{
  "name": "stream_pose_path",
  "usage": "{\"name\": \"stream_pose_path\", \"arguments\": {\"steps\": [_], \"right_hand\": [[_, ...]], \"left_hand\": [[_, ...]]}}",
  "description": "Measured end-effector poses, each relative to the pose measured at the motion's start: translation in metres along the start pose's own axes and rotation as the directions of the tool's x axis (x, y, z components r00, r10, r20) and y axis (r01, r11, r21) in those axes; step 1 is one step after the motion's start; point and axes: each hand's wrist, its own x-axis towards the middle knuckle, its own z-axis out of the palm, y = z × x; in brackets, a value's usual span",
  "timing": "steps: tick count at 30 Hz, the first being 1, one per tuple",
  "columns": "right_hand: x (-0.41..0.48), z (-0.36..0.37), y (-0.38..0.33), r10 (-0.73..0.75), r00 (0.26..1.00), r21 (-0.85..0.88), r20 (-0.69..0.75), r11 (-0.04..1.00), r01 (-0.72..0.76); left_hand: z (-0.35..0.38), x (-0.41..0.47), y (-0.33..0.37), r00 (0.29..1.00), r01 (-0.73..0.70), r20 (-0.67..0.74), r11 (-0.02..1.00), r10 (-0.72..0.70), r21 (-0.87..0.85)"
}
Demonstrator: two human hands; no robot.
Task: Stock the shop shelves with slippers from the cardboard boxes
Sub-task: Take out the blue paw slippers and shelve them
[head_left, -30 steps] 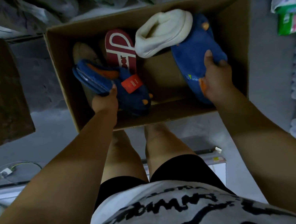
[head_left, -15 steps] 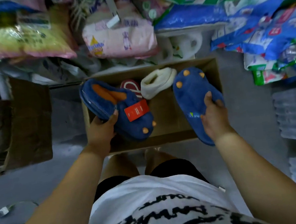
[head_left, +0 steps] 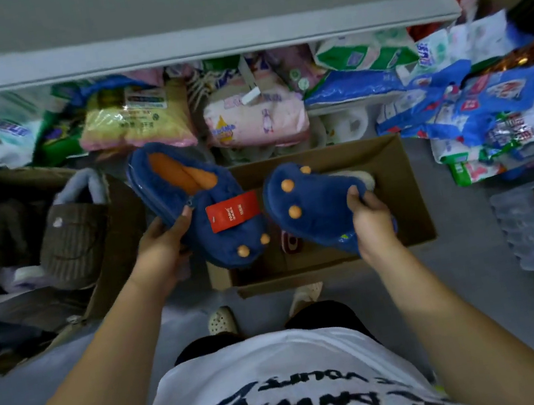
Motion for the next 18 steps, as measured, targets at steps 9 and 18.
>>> {"name": "stream_pose_path", "arguments": {"steps": [9,18], "right_hand": [[-0.105,0.083,-0.015,-0.156,0.879,-0.249,0.452,0.924,0.291],[-0.162,0.127,0.044,-0.114,0.853,-0.351,0.509,0.878,0.327]], "left_hand": [[-0.115,-0.037,0.046,0.956,0.139,0.251,0.989,-0.149,0.06],[-0.141,-0.06,0.014,0.957,0.141,0.239,0.985,-0.161,0.101]]}}
